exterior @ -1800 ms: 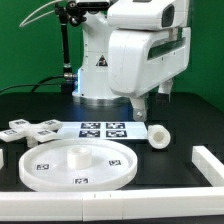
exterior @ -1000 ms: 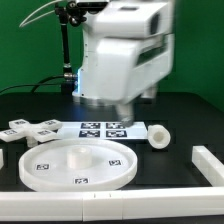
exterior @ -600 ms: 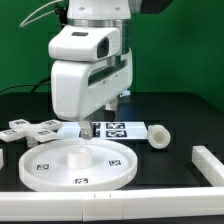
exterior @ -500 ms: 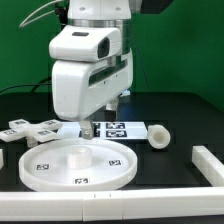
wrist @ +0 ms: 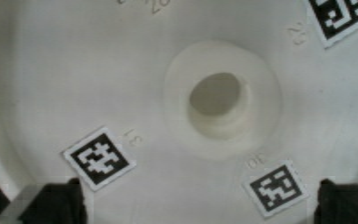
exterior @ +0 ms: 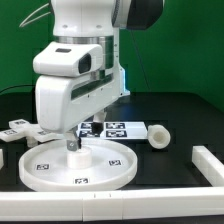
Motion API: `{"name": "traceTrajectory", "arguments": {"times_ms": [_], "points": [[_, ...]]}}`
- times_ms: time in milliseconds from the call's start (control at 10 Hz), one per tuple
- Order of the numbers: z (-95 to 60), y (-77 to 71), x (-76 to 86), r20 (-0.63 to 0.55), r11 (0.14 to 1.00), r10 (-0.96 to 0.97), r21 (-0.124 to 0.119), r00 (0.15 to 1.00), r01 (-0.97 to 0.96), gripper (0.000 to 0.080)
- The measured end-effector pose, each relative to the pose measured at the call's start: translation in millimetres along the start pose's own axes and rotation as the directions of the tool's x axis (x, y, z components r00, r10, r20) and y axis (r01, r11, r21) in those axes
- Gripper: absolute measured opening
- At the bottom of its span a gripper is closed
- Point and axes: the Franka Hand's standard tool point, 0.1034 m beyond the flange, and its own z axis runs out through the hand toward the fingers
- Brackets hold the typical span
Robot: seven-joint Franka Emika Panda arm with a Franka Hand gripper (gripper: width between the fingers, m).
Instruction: Assemble round table
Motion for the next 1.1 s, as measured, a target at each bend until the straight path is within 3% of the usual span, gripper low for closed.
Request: {"name": "traceTrajectory", "arguments": {"times_ms": [100,400,1000,1100], "points": [[5.5,-2.0,-3.2,-0.004,1.0,0.001,-0.005,1.0,-0.001,0.065],[22.9,-4.3,-15.5,0.0,1.0,0.011,0.013,1.0,-0.011,0.065],[40.7,-11.1,-20.5,0.01,0.999,0.016,0.042,1.0,-0.017,0.0641],[42.2,-12.1,-20.2,0.011,0.999,0.016,0.045,1.0,-0.017,0.0463]]}}
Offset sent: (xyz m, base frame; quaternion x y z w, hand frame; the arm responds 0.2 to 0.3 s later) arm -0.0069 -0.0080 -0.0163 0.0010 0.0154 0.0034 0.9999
